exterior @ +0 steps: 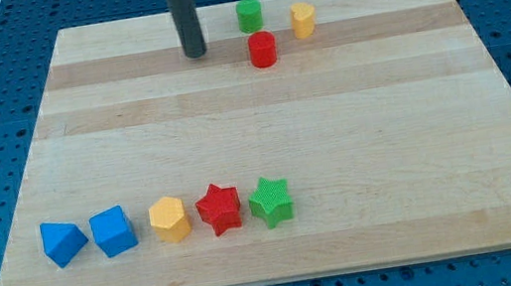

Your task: Push the red circle diagonal to the green star

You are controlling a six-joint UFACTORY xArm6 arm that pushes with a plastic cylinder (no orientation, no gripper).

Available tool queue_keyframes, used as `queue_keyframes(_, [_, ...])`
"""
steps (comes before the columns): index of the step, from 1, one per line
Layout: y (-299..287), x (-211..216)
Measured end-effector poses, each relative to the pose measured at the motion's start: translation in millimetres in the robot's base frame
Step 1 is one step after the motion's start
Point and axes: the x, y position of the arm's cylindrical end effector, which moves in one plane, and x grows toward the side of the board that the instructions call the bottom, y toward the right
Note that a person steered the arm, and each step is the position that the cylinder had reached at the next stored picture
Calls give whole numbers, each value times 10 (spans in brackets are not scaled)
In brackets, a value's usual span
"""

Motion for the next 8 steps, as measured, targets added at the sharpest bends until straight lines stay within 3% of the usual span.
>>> queue_keyframes(2, [662, 14])
queue_keyframes(8, [1663, 954])
